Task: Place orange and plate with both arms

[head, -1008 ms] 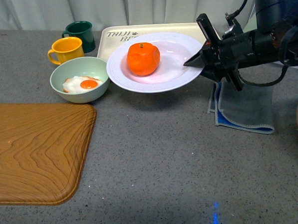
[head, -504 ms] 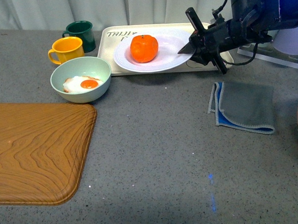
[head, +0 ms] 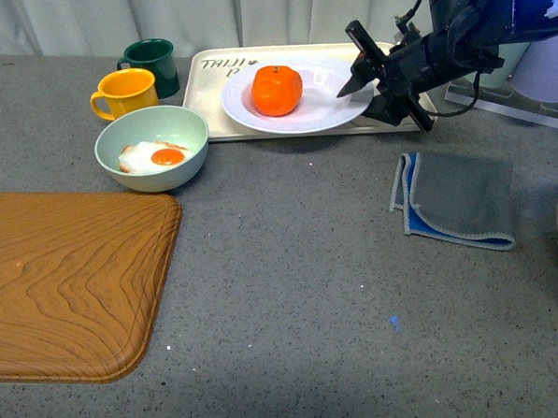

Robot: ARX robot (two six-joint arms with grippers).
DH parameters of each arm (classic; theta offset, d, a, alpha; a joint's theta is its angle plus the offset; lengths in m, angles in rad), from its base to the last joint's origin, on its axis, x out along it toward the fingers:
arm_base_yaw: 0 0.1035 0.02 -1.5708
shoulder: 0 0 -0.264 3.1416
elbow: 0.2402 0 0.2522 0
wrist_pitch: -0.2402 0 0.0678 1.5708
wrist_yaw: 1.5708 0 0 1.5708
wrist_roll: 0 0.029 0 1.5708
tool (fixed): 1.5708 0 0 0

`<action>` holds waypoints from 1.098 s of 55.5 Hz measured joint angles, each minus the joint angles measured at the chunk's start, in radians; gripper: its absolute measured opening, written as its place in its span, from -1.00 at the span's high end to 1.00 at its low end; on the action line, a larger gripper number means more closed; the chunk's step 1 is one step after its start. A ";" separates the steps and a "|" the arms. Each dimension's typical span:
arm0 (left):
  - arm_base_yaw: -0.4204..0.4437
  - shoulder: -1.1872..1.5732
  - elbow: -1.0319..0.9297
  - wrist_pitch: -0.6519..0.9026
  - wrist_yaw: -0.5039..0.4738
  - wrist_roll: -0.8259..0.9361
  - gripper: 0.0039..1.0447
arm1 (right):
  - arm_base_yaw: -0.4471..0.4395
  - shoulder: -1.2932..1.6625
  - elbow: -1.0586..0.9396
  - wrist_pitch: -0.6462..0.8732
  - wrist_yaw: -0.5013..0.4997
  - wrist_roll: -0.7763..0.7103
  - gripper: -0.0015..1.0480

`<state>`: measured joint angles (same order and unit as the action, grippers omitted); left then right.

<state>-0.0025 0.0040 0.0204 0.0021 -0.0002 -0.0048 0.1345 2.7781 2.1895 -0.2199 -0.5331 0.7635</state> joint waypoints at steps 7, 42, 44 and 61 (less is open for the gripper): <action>0.000 0.000 0.000 0.000 0.000 0.000 -0.88 | -0.007 -0.042 -0.080 0.019 0.027 -0.052 -0.01; 0.000 0.000 0.000 0.000 0.000 0.000 -0.88 | -0.022 -0.643 -1.207 1.363 0.640 -0.737 0.15; 0.000 0.000 0.000 0.000 0.000 0.000 -0.88 | -0.030 -0.702 -1.282 1.404 0.636 -0.744 0.29; 0.000 0.000 0.000 0.000 0.000 0.000 -0.88 | -0.066 -0.998 -1.695 1.488 0.599 -0.762 0.98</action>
<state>-0.0025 0.0040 0.0204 0.0021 -0.0002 -0.0048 0.0685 1.7802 0.4950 1.2678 0.0658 0.0013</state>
